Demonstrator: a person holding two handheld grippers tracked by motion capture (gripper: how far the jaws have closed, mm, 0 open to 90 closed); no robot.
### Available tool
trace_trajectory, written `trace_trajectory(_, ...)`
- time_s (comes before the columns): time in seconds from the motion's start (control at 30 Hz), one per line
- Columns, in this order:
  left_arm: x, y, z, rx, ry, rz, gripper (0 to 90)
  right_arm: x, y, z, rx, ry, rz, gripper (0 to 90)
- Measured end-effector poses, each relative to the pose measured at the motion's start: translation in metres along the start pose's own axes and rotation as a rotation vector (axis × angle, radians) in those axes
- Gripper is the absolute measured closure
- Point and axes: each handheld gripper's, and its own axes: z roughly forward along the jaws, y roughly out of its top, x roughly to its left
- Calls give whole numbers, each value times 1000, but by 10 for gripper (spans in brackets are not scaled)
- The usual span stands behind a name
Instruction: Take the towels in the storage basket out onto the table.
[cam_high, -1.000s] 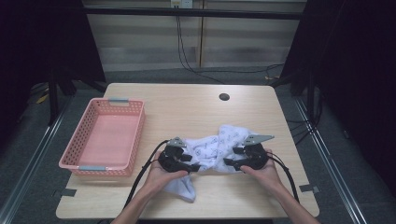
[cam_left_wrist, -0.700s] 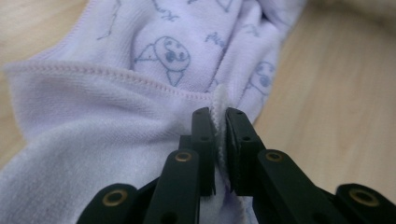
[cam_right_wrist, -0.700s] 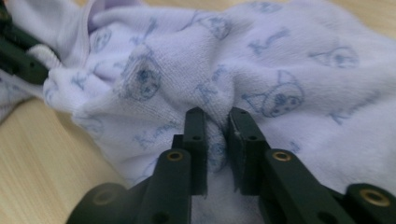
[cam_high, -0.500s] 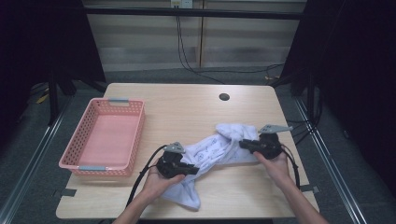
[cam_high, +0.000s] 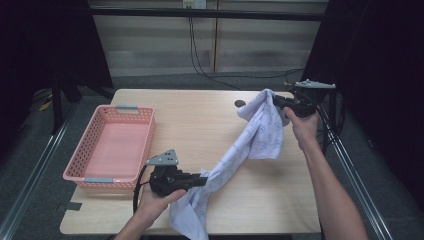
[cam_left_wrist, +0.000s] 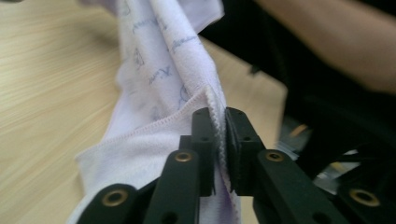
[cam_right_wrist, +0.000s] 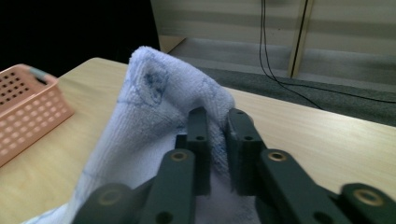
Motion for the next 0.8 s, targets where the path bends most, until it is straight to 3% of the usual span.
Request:
trace_trajectory(0.03,0,0,0,0,0,0,665,0,0,0,0,0,0,680)
trace_trajectory(0.07,9,-2,1,8,47,-27,617,1,-5,12,17,-41,3,552)
trace_trajectory(0.1,9,-2,1,8,47,-27,593,0,-8,15,28,-26,2,552)
trace_trajectory(0.13,15,-3,-1,8,80,-52,593,0,-8,15,28,-26,2,524)
trace_trajectory(0.17,22,-5,-5,10,89,-69,537,3,-17,17,45,-25,-4,504)
trace_trajectory(0.3,26,-12,-6,51,110,-52,529,11,-32,9,72,28,-23,484)
trace_trajectory(0.33,27,-18,-2,66,100,-57,524,22,-45,1,99,89,-40,479)
trace_trajectory(0.37,27,-18,-2,66,100,-57,511,22,-45,1,99,89,-40,479)
trace_trajectory(0.4,26,-23,4,85,83,-46,490,38,-61,-6,142,131,-67,470)
trace_trajectory(0.43,26,-23,4,85,83,-46,473,45,-70,-10,149,153,-67,466)
trace_trajectory(0.47,25,-24,7,102,78,-36,473,45,-70,-10,149,153,-67,466)
trace_trajectory(0.53,21,-23,16,139,98,-13,421,67,-98,-16,193,235,-74,456)
trace_trajectory(0.57,21,-23,21,155,144,-9,424,72,-105,-16,212,250,-74,453)
trace_trajectory(0.6,24,-24,24,170,158,-18,468,81,-117,-16,244,278,-89,446)
trace_trajectory(0.67,28,-25,27,175,147,-25,707,92,-133,-13,283,307,-98,443)
trace_trajectory(0.7,32,-25,28,162,163,-20,795,96,-139,-10,295,330,-101,442)
trace_trajectory(0.8,33,-23,23,130,169,-22,820,105,-148,-5,328,347,-109,432)
